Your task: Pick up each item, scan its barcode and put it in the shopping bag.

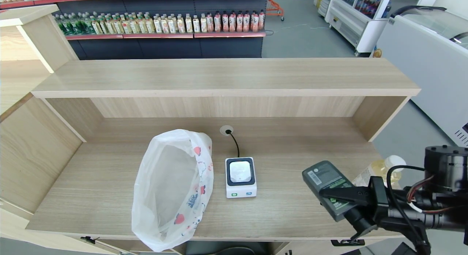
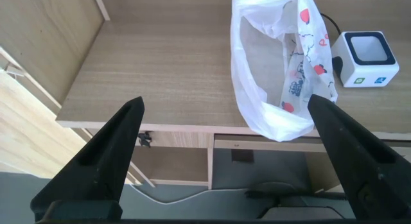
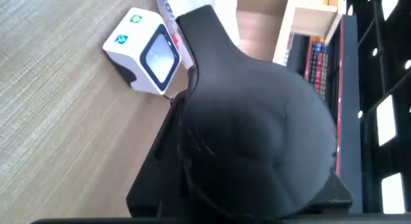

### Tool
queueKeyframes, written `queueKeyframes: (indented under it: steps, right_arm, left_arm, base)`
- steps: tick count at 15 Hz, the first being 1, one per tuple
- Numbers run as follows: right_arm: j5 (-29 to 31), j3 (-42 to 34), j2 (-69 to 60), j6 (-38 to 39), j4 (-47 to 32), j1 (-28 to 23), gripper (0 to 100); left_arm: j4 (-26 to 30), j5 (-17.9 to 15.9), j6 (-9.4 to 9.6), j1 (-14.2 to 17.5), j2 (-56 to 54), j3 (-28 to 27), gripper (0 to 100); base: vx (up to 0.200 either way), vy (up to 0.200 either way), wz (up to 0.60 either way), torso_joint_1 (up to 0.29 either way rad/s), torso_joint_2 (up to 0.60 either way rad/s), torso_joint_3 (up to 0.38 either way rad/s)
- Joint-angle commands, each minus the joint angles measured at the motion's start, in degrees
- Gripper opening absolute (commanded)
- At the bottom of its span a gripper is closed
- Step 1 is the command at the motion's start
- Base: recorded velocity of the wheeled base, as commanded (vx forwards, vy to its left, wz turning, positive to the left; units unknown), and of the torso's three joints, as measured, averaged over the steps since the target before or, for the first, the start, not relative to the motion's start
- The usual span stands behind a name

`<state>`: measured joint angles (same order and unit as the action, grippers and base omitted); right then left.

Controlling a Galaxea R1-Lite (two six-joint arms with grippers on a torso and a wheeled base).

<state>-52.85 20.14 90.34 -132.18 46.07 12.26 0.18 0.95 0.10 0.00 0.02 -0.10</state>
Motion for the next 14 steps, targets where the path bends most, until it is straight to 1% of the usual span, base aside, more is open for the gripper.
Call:
queueKeyframes:
  steps: [1,4,6,7,9,11,14]
  right_arm:
    - [-0.6,0.4,4.8,-8.0,-3.6,3.3,0]
    - [-0.7,1.5,9.0,-14.8,-3.3,9.9,0]
    - [-0.7,3.1,8.5,-16.6,-3.3,10.8,0]
    - [-2.1,4.9,8.4,-18.0,-3.3,11.4,0]
    - [-5.3,7.5,9.7,-19.7,-3.2,14.4,0]
    - [-5.7,7.5,9.4,-21.1,-3.2,14.3,0]
    - [-6.7,8.9,9.7,-21.8,-3.3,17.4,0]
  left_arm:
    - [0.0,0.0,-0.01,0.0,0.0,0.0,100]
    - [0.0,0.0,-0.01,0.0,0.0,0.1,100]
    - [0.0,0.0,-0.01,0.0,0.0,0.0,100]
    - [0.0,0.0,-0.01,0.0,0.0,0.0,100]
    - [0.0,0.0,-0.01,0.0,0.0,0.0,100]
    - [0.0,0.0,-0.01,0.0,0.0,0.0,100]
    - [0.0,0.0,-0.01,0.0,0.0,0.0,100]
  base:
    - [0.0,0.0,0.0,0.0,0.0,0.0]
    - [0.0,0.0,0.0,0.0,0.0,0.0]
    - [0.0,0.0,0.0,0.0,0.0,0.0]
    - [0.0,0.0,0.0,0.0,0.0,0.0]
    - [0.0,0.0,0.0,0.0,0.0,0.0]
    - [0.0,0.0,0.0,0.0,0.0,0.0]
    - [0.0,0.0,0.0,0.0,0.0,0.0]
